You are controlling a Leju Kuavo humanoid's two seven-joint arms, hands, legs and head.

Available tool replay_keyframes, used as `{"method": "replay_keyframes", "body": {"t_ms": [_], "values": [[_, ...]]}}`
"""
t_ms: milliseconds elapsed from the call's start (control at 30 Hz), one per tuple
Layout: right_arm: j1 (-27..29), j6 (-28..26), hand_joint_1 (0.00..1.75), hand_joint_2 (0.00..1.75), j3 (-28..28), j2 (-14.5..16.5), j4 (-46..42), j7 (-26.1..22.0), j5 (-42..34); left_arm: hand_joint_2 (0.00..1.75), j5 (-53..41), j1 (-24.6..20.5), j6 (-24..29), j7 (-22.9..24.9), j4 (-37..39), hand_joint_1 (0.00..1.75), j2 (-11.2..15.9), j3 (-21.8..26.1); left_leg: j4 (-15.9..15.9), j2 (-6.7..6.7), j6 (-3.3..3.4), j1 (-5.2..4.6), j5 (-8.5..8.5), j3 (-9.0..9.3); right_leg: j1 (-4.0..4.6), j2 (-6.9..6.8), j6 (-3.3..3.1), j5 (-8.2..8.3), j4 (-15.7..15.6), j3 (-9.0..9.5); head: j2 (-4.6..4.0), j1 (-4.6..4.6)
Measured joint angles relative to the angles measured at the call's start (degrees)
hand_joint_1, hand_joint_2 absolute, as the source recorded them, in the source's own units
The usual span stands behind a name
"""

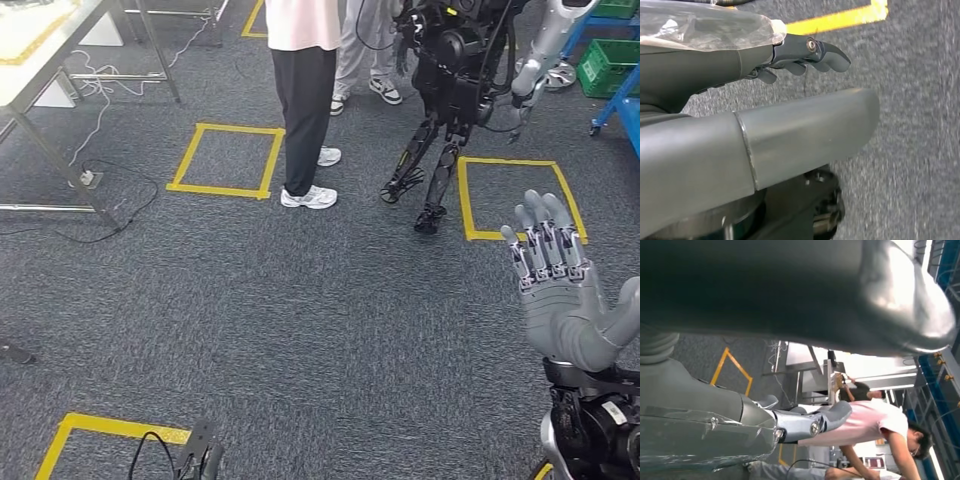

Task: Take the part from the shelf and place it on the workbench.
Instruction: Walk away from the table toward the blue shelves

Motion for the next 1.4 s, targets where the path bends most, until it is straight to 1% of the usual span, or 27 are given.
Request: {"method": "replay_keyframes", "body": {"t_ms": [33, 67, 133, 200, 267, 300, 367, 433, 467, 500, 533, 600, 667, 700, 767, 833, 867, 933, 967, 1000, 1033, 1100, 1167, 1200, 1300, 1333, 1400], "values": [[0.00, 0.00, 0.00, 0.00, -0.01, 0.00, 0.00, 0.01, 0.00, 0.00, -0.05, 0.02, 0.04, -0.01, 0.00, 0.00, -0.05, 0.00, 0.05, 0.32, -0.14, 0.04, -0.36, 0.47, -0.17, -0.26, 0.14, 2.29, -2.45, 0.55, 0.00, 0.01], [-0.02, 0.00, 0.00, 0.00, -0.02, 0.00, 0.00, 0.02, 0.03, 0.00, -0.11, 0.02, 0.08, -0.02, 0.00, 0.00, -0.11, 0.00, 0.15, 0.61, -0.34, 0.10, -0.77, 0.97, -0.31, -0.81, 0.27, 5.03, -6.56, 2.00, 0.00, 0.02], [-0.13, 0.00, 0.00, 0.00, -0.01, 0.01, 0.03, 0.02, 0.11, 0.00, -0.25, -0.01, 0.15, -0.08, 0.00, 0.00, -0.12, 0.00, 0.57, 1.05, -0.93, -0.07, -1.50, 1.54, -0.14, -2.31, 0.25, 8.09, -13.55, 4.90, -0.01, 0.12], [-0.20, -0.01, 0.00, 0.00, -0.01, 0.02, 0.07, 0.02, 0.15, 0.00, -0.35, -0.05, 0.17, -0.14, 0.00, 0.00, -0.11, -0.01, 0.90, 1.65, -1.40, -0.32, -1.76, 1.52, 0.19, -2.71, -0.32, 8.15, -15.70, 5.84, -0.01, -0.01], [-0.21, -0.01, 0.00, 0.00, -0.03, 0.02, 0.06, 0.01, 0.15, 0.00, -0.39, -0.09, 0.19, -0.15, 0.00, 0.00, -0.15, -0.02, 1.09, 2.28, -1.78, -0.30, -2.00, 1.49, 0.16, -1.86, -1.06, 8.28, -15.98, 5.88, 0.00, -0.25], [-0.24, -0.01, 0.00, 0.00, -0.04, 0.02, 0.06, 0.01, 0.15, 0.00, -0.39, -0.11, 0.19, -0.15, 0.00, 0.00, -0.15, -0.02, 1.97, 2.00, -2.05, -0.23, -2.69, 1.21, 0.11, -1.46, -1.37, 8.37, -16.09, 5.92, 0.00, -0.29], [-0.34, -0.01, 0.00, 0.00, -0.05, 0.04, 0.06, -0.01, 0.15, 0.00, -0.43, -0.15, 0.20, -0.15, 0.00, 0.00, -0.15, -0.02, 7.31, 0.68, -2.55, -0.05, -5.72, -1.11, 0.00, -0.80, -1.98, 8.51, -16.32, 6.00, 0.00, -0.51], [-0.27, -0.01, 0.00, 0.00, 0.01, 0.06, 0.07, 0.00, 0.15, 0.00, -0.52, -0.06, 0.22, -0.15, 0.00, 0.00, -0.19, -0.02, 15.56, -0.22, -2.69, 0.02, -9.23, -5.21, 0.14, -0.10, -2.32, 8.50, -16.34, 5.94, 0.00, -0.73], [-0.20, -0.01, 0.00, 0.00, 0.04, 0.07, 0.07, 0.01, 0.15, 0.00, -0.56, 0.00, 0.23, -0.15, 0.00, 0.00, -0.21, -0.02, 18.32, -0.34, -2.63, 0.02, -9.93, -6.75, 0.23, 0.32, -2.39, 8.49, -16.34, 5.94, 0.00, -0.77], [-0.14, -0.01, 0.00, 0.00, 0.06, 0.07, 0.07, 0.02, 0.15, 0.00, -0.60, 0.03, 0.23, -0.15, 0.00, 0.00, -0.23, -0.02, 18.81, -0.43, -2.45, 0.01, -9.42, -7.24, 0.31, 0.79, -2.42, 8.48, -16.34, 5.97, 0.00, -0.78], [-0.11, -0.02, 0.00, 0.00, 0.04, 0.07, 0.07, 0.02, 0.15, 0.00, -0.62, 0.04, 0.25, -0.15, 0.00, 0.00, -0.23, -0.02, 16.94, -0.58, -2.19, -0.01, -7.86, -6.57, 0.36, 1.29, -2.44, 8.47, -16.34, 6.03, 0.00, -0.79], [-0.12, -0.02, 0.00, 0.00, 0.02, 0.07, 0.07, 0.02, 0.15, 0.00, -0.66, 0.02, 0.28, -0.17, 0.00, 0.00, -0.13, -0.02, 8.50, -1.80, -1.44, -0.10, -3.57, -2.85, 0.39, 2.27, -2.41, 8.46, -16.34, 6.15, 0.00, -0.80], [-0.08, -0.02, 0.00, 0.00, -0.02, 0.07, 0.07, 0.02, 0.15, 0.00, -0.74, -0.03, 0.31, -0.20, 0.00, 0.00, 0.05, -0.02, 2.23, -2.90, -0.88, -0.30, -1.49, -0.01, 0.43, 3.05, -2.15, 8.40, -16.32, 6.07, 0.00, -0.78], [-0.03, -0.02, 0.00, 0.00, -0.03, 0.07, 0.07, 0.03, 0.15, 0.00, -0.78, -0.08, 0.31, -0.21, 0.00, 0.00, 0.10, -0.03, 1.19, -3.05, -0.73, -0.42, -1.45, 0.43, 0.38, 3.36, -1.89, 8.40, -16.38, 5.99, -0.01, -0.76], [0.05, -0.03, 0.00, 0.00, -0.08, 0.05, 0.04, 0.04, 0.15, 0.00, -0.81, -0.17, 0.32, -0.22, 0.00, 0.00, 0.07, -0.04, 0.54, -2.30, -0.49, -0.38, -1.30, 0.74, 0.32, 3.81, -1.23, 8.42, -16.56, 5.94, -0.01, -0.72], [0.02, -0.08, 0.00, 0.00, -0.15, 0.03, 0.01, 0.03, 0.15, 0.00, -0.84, -0.20, 0.32, -0.26, 0.00, 0.00, 0.00, -0.04, -0.49, -1.52, -0.12, -0.14, -0.96, 1.33, 0.43, 2.71, -0.66, 7.17, -14.88, 5.28, -0.01, -0.59], [0.01, -0.11, 0.00, 0.00, -0.17, 0.02, -0.01, 0.02, 0.15, 0.00, -0.85, -0.19, 0.32, -0.29, 0.00, 0.00, -0.03, -0.04, -0.93, -1.13, 0.03, -0.03, -0.84, 1.61, 0.49, 1.79, -0.42, 5.63, -12.30, 4.19, -0.01, -0.50], [0.12, -0.14, 0.00, 0.00, -0.14, 0.02, -0.02, 0.01, 0.15, 0.00, -0.86, -0.15, 0.33, -0.33, 0.00, 0.00, -0.01, -0.04, -1.07, -0.40, 0.25, -0.07, -0.90, 1.83, 0.36, 0.45, 0.03, 1.86, -4.39, 0.53, -0.01, -0.31], [0.22, -0.15, 0.00, 0.00, -0.14, 0.02, -0.02, 0.02, 0.15, 0.00, -0.87, -0.11, 0.34, -0.33, 0.00, 0.00, -0.01, -0.04, -1.05, -0.02, 0.26, -0.07, -0.97, 1.86, 0.23, 0.27, 0.24, 0.82, -1.20, -1.06, 0.00, -0.26], [0.31, -0.16, 0.00, 0.00, -0.13, 0.02, -0.02, 0.03, 0.15, 0.00, -0.91, -0.08, 0.34, -0.33, 0.00, 0.00, -0.04, -0.04, -1.02, 0.35, 0.24, -0.06, -1.07, 1.92, 0.09, 0.14, 0.41, 0.84, 0.14, -1.81, 0.00, -0.21], [0.34, -0.18, 0.00, 0.00, -0.14, 0.02, -0.02, 0.03, 0.15, 0.00, -0.94, -0.06, 0.35, -0.34, 0.00, 0.00, -0.08, -0.04, -0.97, 0.68, 0.15, -0.02, -1.20, 2.03, -0.06, -0.02, 0.55, 2.00, -0.91, -1.37, 0.00, -0.20], [0.32, -0.17, 0.00, 0.00, -0.15, 0.02, -0.05, 0.02, 0.15, 0.00, -1.03, -0.07, 0.45, -0.39, 0.00, 0.00, -0.16, -0.04, -0.68, 1.30, -0.24, 0.03, -1.68, 2.35, -0.30, -1.13, 0.73, 6.11, -8.51, 2.28, 0.00, -0.15], [0.23, -0.18, 0.00, 0.00, -0.12, 0.02, -0.09, 0.02, 0.15, 0.00, -1.11, -0.09, 0.55, -0.45, 0.00, 0.00, -0.17, -0.04, 0.00, 1.84, -0.86, -0.19, -2.26, 2.44, -0.13, -2.39, 0.36, 8.39, -15.12, 5.44, -0.01, -0.12], [0.20, -0.19, 0.00, 0.00, -0.10, 0.02, -0.10, 0.01, 0.15, 0.00, -1.20, -0.08, 0.58, -0.48, 0.00, 0.00, -0.16, -0.05, 0.21, 2.13, -1.11, -0.30, -2.42, 2.41, 0.03, -2.62, 0.01, 8.49, -16.33, 5.92, -0.01, -0.16], [0.30, -0.27, 0.00, 0.00, -0.14, 0.02, -0.32, -0.07, 0.15, 0.00, -1.72, -0.20, 0.65, -0.58, 0.00, 0.00, -0.17, -0.07, 0.68, 2.80, -1.74, -0.24, -2.88, 2.41, 0.17, -1.46, -1.23, 8.62, -16.80, 6.01, 0.00, -0.36], [0.35, -0.31, 0.00, 0.00, -0.19, 0.02, -0.52, -0.10, 0.15, 0.00, -1.87, -0.29, 0.68, -0.61, 0.00, 0.00, -0.17, -0.07, 1.99, 2.30, -2.04, -0.16, -3.76, 1.92, 0.08, -1.10, -1.57, 8.76, -16.98, 6.12, 0.00, -0.43], [0.44, -0.35, 0.00, 0.00, -0.27, 0.01, -0.88, -0.18, 0.15, 0.00, -2.07, -0.37, 0.72, -0.63, 0.00, 0.00, -0.18, -0.07, 8.20, 0.62, -2.55, 0.07, -7.09, -0.87, -0.07, -0.46, -2.03, 8.94, -17.20, 6.26, 0.00, -0.66]]}}
